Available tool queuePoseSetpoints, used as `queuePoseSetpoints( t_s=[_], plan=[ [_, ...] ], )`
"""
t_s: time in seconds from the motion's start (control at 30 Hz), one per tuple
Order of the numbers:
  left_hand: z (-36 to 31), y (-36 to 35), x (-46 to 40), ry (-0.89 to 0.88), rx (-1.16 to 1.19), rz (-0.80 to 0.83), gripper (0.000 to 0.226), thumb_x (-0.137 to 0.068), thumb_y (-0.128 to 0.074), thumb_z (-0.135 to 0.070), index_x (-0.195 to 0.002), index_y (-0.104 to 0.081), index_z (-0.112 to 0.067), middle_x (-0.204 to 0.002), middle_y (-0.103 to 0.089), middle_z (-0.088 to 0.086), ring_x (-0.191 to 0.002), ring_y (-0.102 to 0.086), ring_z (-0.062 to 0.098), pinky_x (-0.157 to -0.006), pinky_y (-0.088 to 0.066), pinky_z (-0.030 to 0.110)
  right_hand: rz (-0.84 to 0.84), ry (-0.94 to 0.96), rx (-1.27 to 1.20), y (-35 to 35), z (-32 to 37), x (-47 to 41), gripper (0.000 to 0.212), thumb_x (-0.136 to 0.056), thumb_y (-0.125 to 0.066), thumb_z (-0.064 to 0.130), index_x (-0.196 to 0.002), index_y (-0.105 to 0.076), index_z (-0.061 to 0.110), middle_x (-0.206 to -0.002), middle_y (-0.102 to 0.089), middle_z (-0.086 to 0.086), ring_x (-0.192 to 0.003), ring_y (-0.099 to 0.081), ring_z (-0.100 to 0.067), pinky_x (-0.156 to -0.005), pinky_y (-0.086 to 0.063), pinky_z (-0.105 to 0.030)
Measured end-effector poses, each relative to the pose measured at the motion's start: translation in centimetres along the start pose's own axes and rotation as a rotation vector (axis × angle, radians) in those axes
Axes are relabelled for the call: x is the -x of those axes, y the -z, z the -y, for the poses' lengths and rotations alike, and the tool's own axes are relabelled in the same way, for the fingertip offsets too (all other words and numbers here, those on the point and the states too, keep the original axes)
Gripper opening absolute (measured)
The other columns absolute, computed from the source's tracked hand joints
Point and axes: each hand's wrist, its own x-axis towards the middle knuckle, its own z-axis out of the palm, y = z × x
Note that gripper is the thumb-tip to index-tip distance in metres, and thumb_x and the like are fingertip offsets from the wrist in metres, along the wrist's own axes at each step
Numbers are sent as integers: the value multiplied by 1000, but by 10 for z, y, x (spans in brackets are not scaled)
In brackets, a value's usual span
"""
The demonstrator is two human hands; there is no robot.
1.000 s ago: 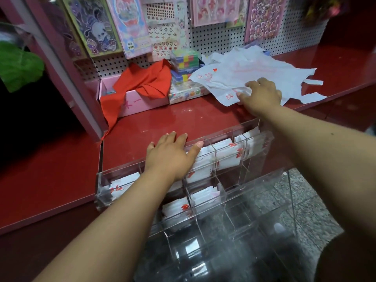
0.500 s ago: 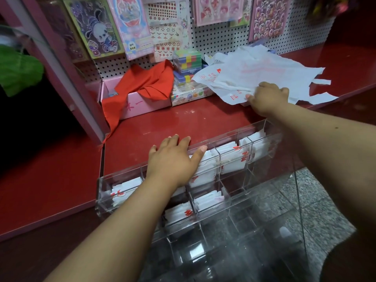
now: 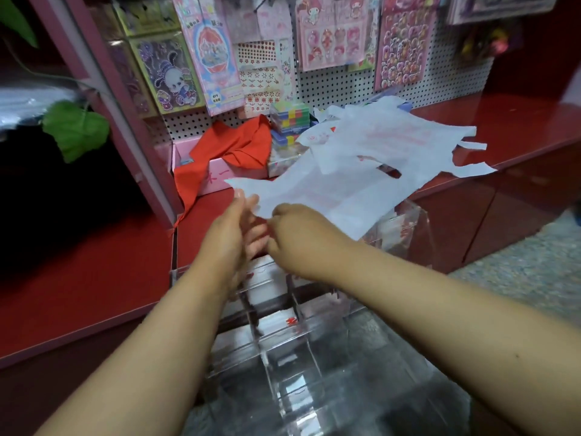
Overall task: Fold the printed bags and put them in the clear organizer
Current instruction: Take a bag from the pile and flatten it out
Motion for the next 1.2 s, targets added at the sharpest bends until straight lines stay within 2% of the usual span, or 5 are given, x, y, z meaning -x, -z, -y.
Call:
queuePoseSetpoints(
  t_s=[0.1,0.57,0.77,0.97,1.2],
  plan=[
    [-8,15,21,-7,-65,-38,13,-96,-57,-19,-91,-60,-7,-66,-58,10,-45,-53,13,-37,-37,15,27,69,-365,15,29,18,23,-93,-54,23,-97,-70,7,-100,-65,-14,-95,-58,-27,-82,-45,-36],
    [12,102,46,-24,-324,-244,20,-85,-66,6,-98,-71,-9,-103,-70,19,-84,-68,26,-81,-57,34,88,-937,-486,-13,-63,69,49,-86,-61,46,-110,-35,13,-85,-65,-9,-59,-67,-28,-69,-57,-40],
    [13,109,46,-39,-300,-218,31,-78,-72,8,-106,-71,-7,-110,-69,18,-88,-70,29,-82,-57,34,-101,-785,-1107,-30,-75,75,55,-81,-73,9,-123,-48,35,-122,-56,-4,-88,-59,-22,-42,-40,-18],
    [2,113,51,-95,-367,-126,49,-73,-71,16,-117,-67,-6,-110,-68,7,-94,-68,18,-68,-56,13,-87,-631,-1173,-14,-85,76,43,-82,-69,0,-118,-66,24,-131,-59,5,-116,-55,-5,-88,-49,-20],
    [-10,121,56,-192,-464,-135,41,-74,-73,12,-98,-70,-21,-102,-73,6,-93,-70,19,-84,-57,22,-210,-575,-1278,-5,-85,71,45,-82,-67,-4,-117,-63,24,-119,-66,2,-97,-64,1,-84,-52,-16]
  ],
)
